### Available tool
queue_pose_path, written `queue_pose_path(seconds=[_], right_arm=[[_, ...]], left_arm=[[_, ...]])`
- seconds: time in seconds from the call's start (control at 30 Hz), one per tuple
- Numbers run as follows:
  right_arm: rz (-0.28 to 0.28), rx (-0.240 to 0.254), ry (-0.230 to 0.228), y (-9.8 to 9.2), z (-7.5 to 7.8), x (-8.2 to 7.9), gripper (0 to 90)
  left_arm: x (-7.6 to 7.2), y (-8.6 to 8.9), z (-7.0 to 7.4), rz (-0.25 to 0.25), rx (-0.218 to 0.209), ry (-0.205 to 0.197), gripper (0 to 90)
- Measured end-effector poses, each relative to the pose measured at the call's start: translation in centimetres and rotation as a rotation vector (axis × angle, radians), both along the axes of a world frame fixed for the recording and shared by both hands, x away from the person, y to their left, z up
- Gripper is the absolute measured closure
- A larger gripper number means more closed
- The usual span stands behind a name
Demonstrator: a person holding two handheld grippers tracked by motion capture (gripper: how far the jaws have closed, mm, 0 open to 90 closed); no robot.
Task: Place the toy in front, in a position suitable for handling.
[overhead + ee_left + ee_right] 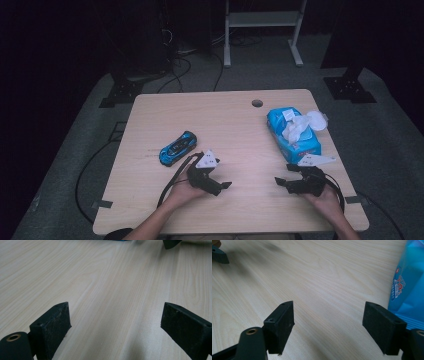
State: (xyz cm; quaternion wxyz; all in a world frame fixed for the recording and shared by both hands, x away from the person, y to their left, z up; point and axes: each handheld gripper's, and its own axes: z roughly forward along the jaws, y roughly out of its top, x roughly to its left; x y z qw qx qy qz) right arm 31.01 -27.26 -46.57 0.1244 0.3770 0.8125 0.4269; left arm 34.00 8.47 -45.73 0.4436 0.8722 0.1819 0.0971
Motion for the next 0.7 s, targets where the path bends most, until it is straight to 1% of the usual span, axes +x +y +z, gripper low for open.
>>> queue_pose_path(seconds=[0.13,0.17,0.23,0.27,0.3,0.33,0.4,0.43,0.63,0.7], right_arm=[[0.003,-0.004,0.004,0.1,-0.1,0.1,24.3],[0.004,-0.002,0.002,0.1,-0.1,0.1,24.3],[0.005,-0.003,0.001,0.2,-0.1,0.1,24.3],[0.004,-0.003,0.002,0.2,-0.1,0.0,24.3],[0.002,-0.002,0.003,0.2,-0.1,0.0,24.3],[0.002,-0.002,0.003,0.1,-0.1,0.0,24.3],[0.001,-0.001,0.003,0.1,-0.1,0.0,24.3],[0.000,-0.004,0.003,0.1,-0.1,0.0,24.3],[-0.001,-0.012,0.002,0.2,-0.1,0.0,24.2],[-0.005,-0.012,0.004,0.2,0.0,-0.1,24.3]], left_arm=[[0.1,0.2,0.1,0.007,-0.001,-0.004,8.4],[0.1,0.3,0.2,0.015,-0.011,-0.002,8.4],[0.2,0.4,0.3,0.018,-0.014,-0.001,8.4],[0.3,0.5,0.4,0.019,-0.007,-0.001,8.4],[0.4,0.6,0.5,0.020,0.002,-0.005,8.4],[0.5,0.7,0.8,0.029,0.005,-0.019,8.4],[0.6,0.9,0.9,0.034,0.004,-0.022,8.4],[0.9,1.2,1.1,0.046,0.001,-0.028,8.4],[1.5,1.9,1.8,0.074,-0.008,-0.041,8.4],[1.9,2.3,2.1,0.080,-0.002,-0.047,8.4]])
